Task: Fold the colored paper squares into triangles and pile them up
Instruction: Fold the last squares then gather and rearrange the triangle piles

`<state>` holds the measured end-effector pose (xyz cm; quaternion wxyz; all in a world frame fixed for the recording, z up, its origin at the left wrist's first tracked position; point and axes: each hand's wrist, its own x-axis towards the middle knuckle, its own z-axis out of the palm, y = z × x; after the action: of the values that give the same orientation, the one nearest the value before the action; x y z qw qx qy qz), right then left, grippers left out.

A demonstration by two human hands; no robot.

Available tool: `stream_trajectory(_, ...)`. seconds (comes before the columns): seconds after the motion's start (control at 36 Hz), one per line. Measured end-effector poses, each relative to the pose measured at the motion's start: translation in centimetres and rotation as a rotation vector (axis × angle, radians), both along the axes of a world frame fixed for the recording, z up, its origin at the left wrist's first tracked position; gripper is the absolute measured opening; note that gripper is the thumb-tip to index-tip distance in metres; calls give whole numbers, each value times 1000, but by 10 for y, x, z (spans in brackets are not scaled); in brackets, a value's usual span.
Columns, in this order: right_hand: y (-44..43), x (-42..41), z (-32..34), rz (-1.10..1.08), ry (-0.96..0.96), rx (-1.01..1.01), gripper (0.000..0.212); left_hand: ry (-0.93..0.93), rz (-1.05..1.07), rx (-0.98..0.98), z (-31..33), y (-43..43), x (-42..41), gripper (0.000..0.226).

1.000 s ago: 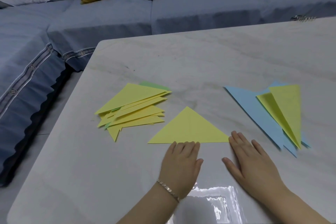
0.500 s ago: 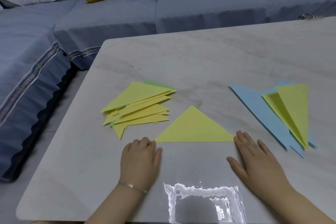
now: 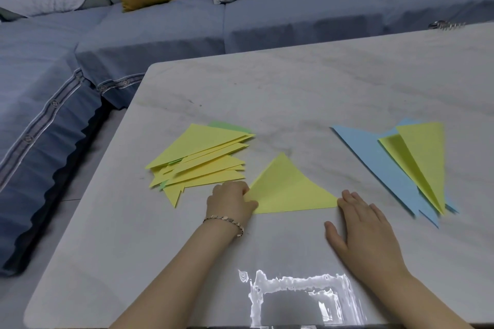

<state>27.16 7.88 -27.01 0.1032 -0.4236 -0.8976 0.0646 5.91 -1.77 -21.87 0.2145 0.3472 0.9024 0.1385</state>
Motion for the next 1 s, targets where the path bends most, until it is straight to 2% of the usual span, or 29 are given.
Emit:
stream_trajectory(0.06, 1, 1, 1, -3, 0, -21, 57, 12, -11, 115, 1, -3, 3, 10)
stream_trajectory(0.17, 1, 1, 2, -8, 12, -37, 57, 11, -25, 343, 8, -11, 5, 13)
stream_trajectory(0.33, -3, -1, 5, -28, 19, -28, 56, 75, -22, 500, 28, -14, -15, 11)
stream_trajectory(0.44, -3, -3, 6, -33, 7, -24, 56, 114, 93, 610, 43, -12, -49, 13)
stream_trajectory(0.5, -3, -4, 7, -32, -1, -13, 52, 119, 134, 594, 46, -11, -71, 16)
stream_trajectory(0.64, -4, -4, 10, -20, -41, 9, 49, 103, 211, 414, 34, -16, -120, 20)
stream_trajectory(0.72, -4, -5, 12, -12, -59, 8, 48, 234, 245, 156, 18, -20, -131, 44)
stream_trajectory(0.78, -4, -5, 13, -11, -73, 7, 48, 326, 175, 86, 8, -20, -129, 57)
stream_trajectory(0.83, -4, -6, 15, -13, -90, -15, 50, 357, 34, 121, 0, -17, -118, 53)
stream_trajectory(0.89, -3, -6, 18, -8, -69, -37, 42, 382, -136, 172, -7, -14, -103, 42)
stream_trajectory(0.94, 0, -3, 20, -5, -15, -60, 36, 392, -269, 187, -12, -9, -87, 49)
stream_trajectory(1.0, 6, 0, 24, -23, 64, -59, 32, 391, -322, 62, -16, -5, -75, 57)
